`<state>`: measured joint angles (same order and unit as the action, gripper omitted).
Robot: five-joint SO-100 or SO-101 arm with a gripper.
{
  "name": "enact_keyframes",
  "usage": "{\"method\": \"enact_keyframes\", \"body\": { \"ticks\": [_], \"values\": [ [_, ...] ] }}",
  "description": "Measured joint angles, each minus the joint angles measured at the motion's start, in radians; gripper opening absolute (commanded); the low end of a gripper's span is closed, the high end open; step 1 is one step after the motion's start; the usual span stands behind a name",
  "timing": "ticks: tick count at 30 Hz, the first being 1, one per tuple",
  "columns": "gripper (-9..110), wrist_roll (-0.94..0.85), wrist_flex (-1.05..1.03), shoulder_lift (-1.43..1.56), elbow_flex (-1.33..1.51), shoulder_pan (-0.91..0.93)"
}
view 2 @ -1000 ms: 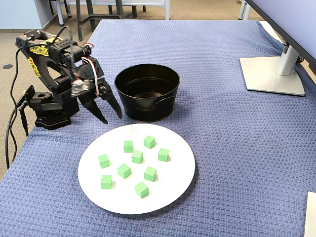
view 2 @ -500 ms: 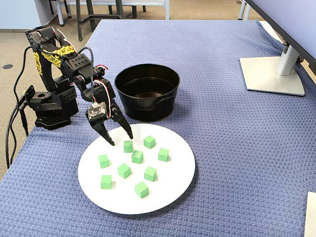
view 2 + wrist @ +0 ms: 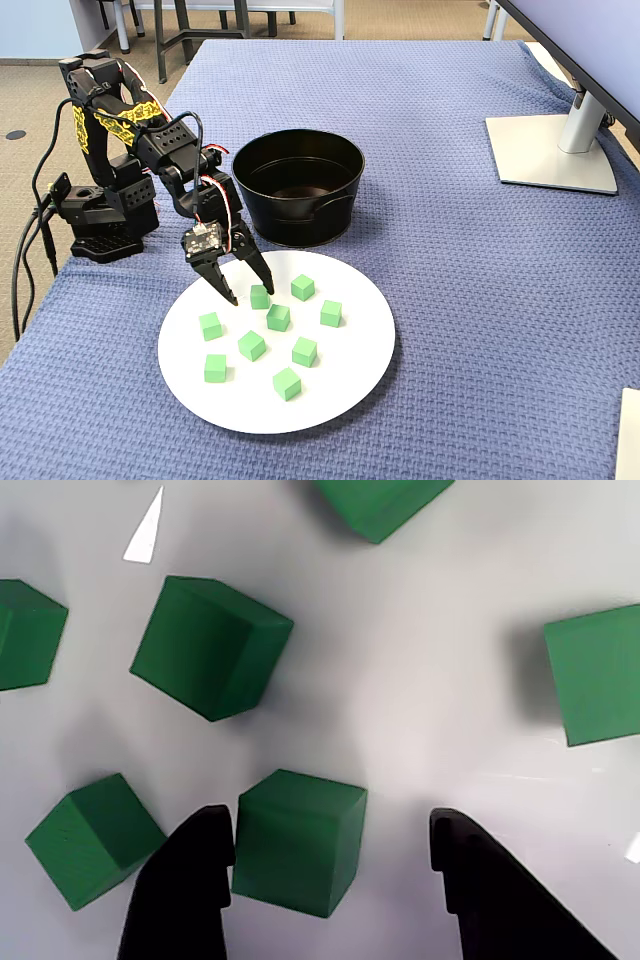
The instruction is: Pick up the green cubes from the white plate and place them in the black recipient
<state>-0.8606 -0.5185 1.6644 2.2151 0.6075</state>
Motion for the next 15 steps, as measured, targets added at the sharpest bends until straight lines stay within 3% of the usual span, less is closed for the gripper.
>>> {"method": "enact_keyframes", "body": {
  "ticks": [15],
  "values": [
    [14,0.091,-0.189,-0.109,-0.201,-0.025]
  ]
}}
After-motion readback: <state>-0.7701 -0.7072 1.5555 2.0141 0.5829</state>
